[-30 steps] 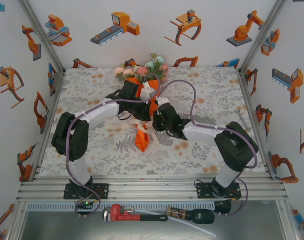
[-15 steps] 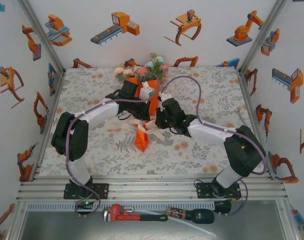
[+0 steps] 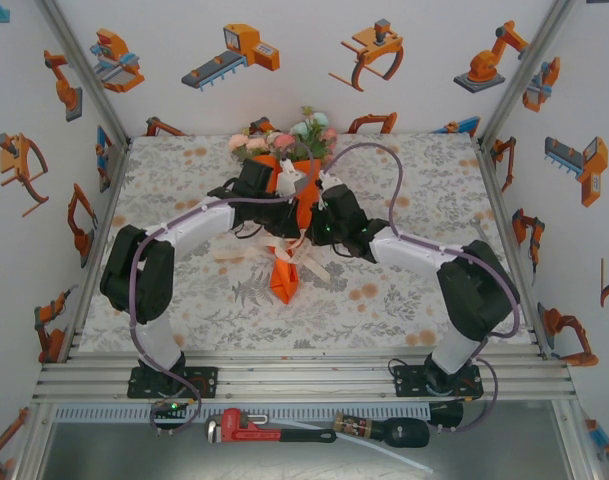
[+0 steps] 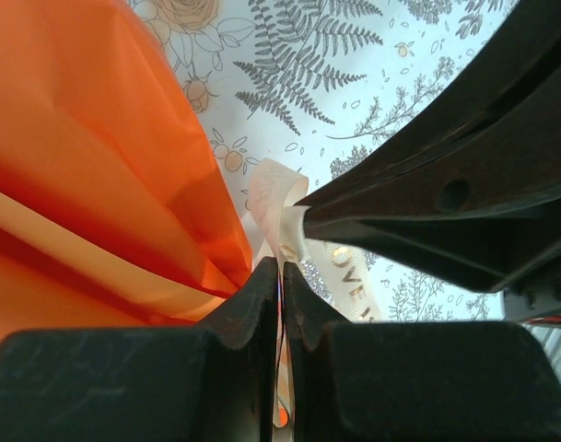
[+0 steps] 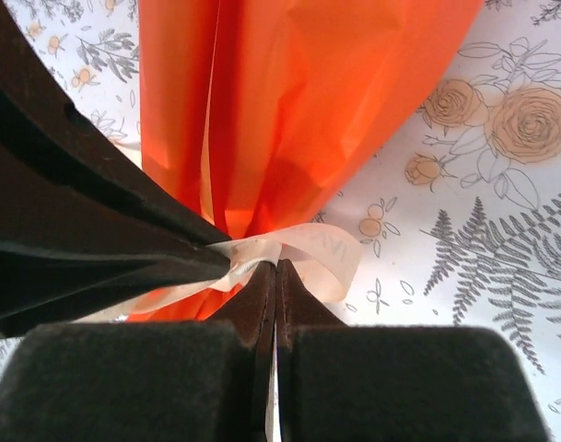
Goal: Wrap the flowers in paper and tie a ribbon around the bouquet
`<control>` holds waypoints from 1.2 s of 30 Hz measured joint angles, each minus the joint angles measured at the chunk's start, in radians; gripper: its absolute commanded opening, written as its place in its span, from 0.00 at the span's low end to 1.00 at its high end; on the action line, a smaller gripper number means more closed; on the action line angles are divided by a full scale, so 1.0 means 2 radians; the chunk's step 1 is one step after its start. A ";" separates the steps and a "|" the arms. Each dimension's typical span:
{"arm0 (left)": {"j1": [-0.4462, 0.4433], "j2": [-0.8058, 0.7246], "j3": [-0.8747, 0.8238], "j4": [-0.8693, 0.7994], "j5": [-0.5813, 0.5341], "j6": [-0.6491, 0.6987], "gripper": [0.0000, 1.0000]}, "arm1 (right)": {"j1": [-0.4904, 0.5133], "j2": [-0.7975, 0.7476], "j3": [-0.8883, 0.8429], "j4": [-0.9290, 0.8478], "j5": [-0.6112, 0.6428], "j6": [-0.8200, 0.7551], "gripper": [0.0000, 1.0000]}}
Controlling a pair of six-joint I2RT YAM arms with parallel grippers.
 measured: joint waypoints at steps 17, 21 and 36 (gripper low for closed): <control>0.007 -0.001 -0.012 0.019 0.015 -0.014 0.14 | 0.015 0.039 -0.016 0.060 0.043 0.080 0.29; 0.009 -0.001 -0.016 0.020 0.018 -0.015 0.14 | 0.015 0.033 -0.019 0.055 0.055 0.094 0.30; 0.012 -0.001 -0.018 0.021 0.029 -0.018 0.14 | 0.015 -0.024 -0.052 0.032 0.039 0.095 0.35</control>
